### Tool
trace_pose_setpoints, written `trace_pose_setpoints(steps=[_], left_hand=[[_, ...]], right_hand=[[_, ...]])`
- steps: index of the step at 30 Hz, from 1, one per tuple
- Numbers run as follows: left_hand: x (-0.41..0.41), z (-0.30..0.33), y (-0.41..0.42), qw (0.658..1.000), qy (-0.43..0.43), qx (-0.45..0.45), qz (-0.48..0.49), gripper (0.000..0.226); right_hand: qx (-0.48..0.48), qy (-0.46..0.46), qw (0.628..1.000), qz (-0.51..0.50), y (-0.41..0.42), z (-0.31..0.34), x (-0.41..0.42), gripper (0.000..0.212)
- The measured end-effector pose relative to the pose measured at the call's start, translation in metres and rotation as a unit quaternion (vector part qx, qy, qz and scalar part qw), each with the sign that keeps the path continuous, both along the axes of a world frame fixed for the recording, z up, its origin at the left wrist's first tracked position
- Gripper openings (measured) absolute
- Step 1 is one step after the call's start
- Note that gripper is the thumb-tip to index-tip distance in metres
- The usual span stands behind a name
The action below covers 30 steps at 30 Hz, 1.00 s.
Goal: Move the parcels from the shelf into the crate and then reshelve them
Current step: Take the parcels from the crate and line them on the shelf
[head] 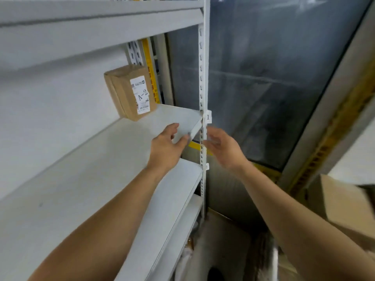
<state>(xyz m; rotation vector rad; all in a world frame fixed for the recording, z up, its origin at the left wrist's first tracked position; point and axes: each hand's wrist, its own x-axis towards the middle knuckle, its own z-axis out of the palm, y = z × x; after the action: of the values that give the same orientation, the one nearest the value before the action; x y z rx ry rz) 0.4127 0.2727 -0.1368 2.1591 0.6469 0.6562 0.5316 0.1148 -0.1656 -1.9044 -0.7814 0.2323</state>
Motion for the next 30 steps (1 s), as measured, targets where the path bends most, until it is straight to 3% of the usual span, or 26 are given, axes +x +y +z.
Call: trace_pose_setpoints(steps=[6, 12, 18, 25, 30], left_hand=[[0.015, -0.030, -0.100, 0.989, 0.016, -0.040, -0.139, 0.057], [0.042, -0.070, -0.211, 0.966, 0.077, -0.046, -0.242, 0.057], [0.087, -0.107, -0.336, 0.942, 0.128, -0.076, -0.302, 0.062], [0.147, -0.134, -0.469, 0.918, 0.172, -0.115, -0.339, 0.070], [0.170, -0.150, -0.515, 0.912, 0.222, -0.012, -0.345, 0.079]], right_hand=[[-0.051, -0.030, 0.989, -0.135, -0.127, -0.017, -0.031, 0.048], [-0.074, 0.011, 0.970, -0.230, -0.259, -0.039, -0.046, 0.049], [-0.120, 0.061, 0.935, -0.327, -0.388, -0.062, -0.031, 0.052], [-0.216, 0.057, 0.894, -0.388, -0.509, -0.090, 0.017, 0.052], [-0.324, 0.021, 0.874, -0.363, -0.532, -0.107, 0.046, 0.053]])
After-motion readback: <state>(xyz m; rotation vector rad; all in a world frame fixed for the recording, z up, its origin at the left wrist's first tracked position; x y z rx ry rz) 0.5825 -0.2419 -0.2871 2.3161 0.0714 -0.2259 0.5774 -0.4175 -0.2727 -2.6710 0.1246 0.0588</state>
